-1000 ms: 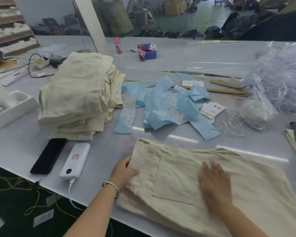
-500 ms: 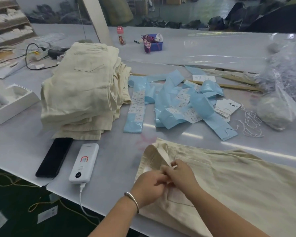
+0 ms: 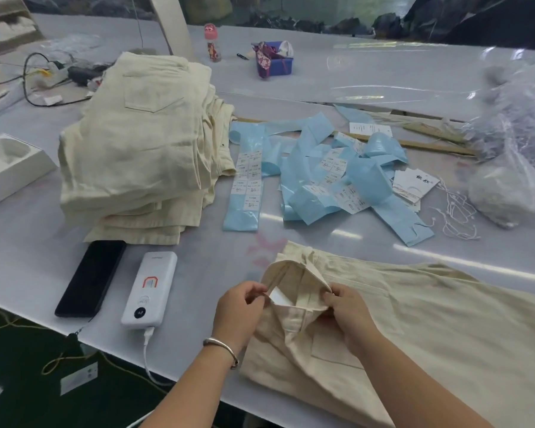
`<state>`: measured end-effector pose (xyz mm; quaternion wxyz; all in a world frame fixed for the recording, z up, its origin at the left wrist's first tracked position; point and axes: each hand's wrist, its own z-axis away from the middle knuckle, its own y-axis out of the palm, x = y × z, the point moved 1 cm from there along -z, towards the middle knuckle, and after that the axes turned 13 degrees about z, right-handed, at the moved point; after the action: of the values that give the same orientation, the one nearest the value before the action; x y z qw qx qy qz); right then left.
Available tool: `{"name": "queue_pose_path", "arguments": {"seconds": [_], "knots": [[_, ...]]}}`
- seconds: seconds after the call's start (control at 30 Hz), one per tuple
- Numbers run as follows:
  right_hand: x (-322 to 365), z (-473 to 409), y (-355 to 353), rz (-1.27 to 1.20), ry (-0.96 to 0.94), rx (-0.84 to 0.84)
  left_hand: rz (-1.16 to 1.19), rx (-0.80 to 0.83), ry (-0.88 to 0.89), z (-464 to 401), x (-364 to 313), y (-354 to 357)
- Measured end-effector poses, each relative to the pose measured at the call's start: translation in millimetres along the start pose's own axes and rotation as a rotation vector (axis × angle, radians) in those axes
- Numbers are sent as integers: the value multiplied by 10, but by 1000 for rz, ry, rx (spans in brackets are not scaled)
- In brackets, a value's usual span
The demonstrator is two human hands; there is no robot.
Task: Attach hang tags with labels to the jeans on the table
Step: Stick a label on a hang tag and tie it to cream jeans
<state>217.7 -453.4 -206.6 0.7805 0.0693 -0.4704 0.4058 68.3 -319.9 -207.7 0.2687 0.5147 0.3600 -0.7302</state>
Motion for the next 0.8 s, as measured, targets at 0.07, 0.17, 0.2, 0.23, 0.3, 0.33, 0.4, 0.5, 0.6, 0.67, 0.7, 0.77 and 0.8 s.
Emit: {"name": "queue_pose_path", "arguments": {"seconds": [0.07, 0.17, 0.2, 0.23, 0.3, 0.33, 0.4, 0.5, 0.6, 0.67, 0.7, 0.77, 0.8], "knots": [[-15, 29, 13, -29, -19, -49, 106, 69, -39, 10, -23, 24], [-77, 98, 91, 96, -145, -226, 103, 53, -69, 41, -33, 73], [-97, 128, 120, 216, -224, -311, 50, 27, -59, 42, -33, 85], [-107, 162, 136, 352, -342, -400, 5, 7, -43, 47, -40, 96], [-99, 203, 159, 613, -711, -501, -74, -1, 9, 59, -75, 113], [-106, 198, 171, 707, -861, -475, -129, 4, 43, 66, -92, 119], [-69, 191, 170, 789, -924, -313, -204, 37, 82, 80, -109, 127], [19, 150, 150, 768, -629, -71, -193, 102, 44, 117, -116, 161], [220, 102, 185, 634, -284, 74, -261, 148, 5, 164, -147, 223], [333, 78, 192, 714, -214, 105, -320, 187, 19, 203, -177, 276], [356, 58, 181, 715, -206, 132, -331, 196, 35, 229, -180, 294], [373, 16, 110, 608, -178, 214, -343, 188, 67, 274, -169, 303], [372, 4, 55, 563, -165, 254, -343, 179, 83, 291, -157, 296]]}}
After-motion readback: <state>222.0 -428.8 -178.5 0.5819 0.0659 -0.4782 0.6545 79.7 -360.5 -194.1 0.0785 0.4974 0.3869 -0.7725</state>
